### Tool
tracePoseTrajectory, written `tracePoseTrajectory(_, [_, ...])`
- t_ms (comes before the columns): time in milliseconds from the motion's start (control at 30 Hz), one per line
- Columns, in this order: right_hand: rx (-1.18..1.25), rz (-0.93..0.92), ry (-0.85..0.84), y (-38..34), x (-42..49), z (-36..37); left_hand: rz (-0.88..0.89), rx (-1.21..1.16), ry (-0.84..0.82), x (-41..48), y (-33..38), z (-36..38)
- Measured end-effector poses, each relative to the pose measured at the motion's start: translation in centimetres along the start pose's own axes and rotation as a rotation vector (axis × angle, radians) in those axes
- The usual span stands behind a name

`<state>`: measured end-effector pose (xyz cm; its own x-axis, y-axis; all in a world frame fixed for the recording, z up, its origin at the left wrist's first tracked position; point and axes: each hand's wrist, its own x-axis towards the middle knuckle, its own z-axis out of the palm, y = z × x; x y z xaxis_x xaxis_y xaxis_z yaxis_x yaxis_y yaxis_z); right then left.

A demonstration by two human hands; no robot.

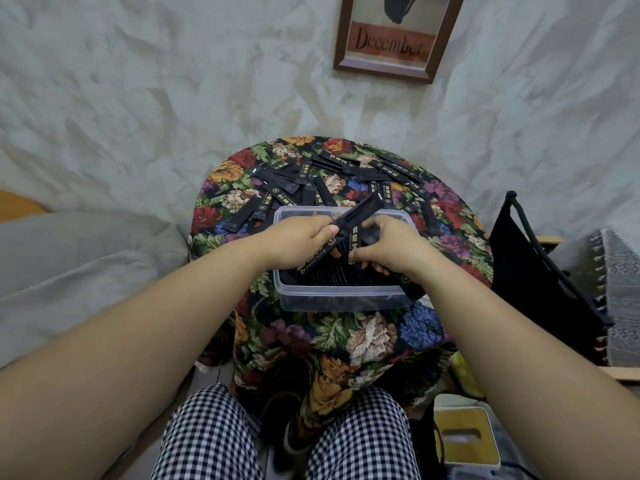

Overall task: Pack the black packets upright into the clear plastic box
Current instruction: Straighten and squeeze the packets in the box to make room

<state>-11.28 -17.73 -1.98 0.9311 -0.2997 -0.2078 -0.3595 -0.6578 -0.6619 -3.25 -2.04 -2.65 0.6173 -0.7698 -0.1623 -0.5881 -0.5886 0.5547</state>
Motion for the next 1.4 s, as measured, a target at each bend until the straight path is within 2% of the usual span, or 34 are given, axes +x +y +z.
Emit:
tracePoseTrajectory(233, [-0.104, -0.036, 0.036, 0.0, -0.3, 0.8, -0.01, 0.001, 0.024, 0.2, -0.3, 0.2])
tracePoseTrajectory(567, [0.136, 0.025, -0.112, 0.9, -0.4, 0.9, 0.016, -0.013, 0.048, 0.0, -0.5, 0.1])
tracePoseTrajectory(733, [-0.015, 0.061, -0.118, 0.5, 0.1, 0.9, 0.01, -0.031, 0.047, -0.1, -0.5, 0.0])
tracePoseTrajectory(900, [-0.016, 0.076, -0.104, 0.7, 0.3, 0.3, 0.014, -0.068, 0.049, 0.0, -0.8, 0.0])
tracePoseTrajectory(1100, [-0.184, 0.069, -0.109, 0.1, 0.6, 0.6, 0.029, -0.164, 0.069, 0.2, -1.2, -0.2])
tracePoseTrajectory(1233, [-0.231, 0.079, -0.123, -0.2, 0.5, 0.4, 0.005, -0.075, 0.036, 0.1, -0.8, -0.3])
tracePoseTrajectory(1333, [-0.146, 0.068, -0.108, 0.3, 0.3, 0.1, -0.012, -0.013, 0.016, 0.3, -0.3, -0.1])
tracePoseTrajectory(1400, [-0.003, 0.084, -0.065, 0.9, 0.1, -0.3, -0.015, -0.032, 0.021, 0.4, -0.3, 0.0])
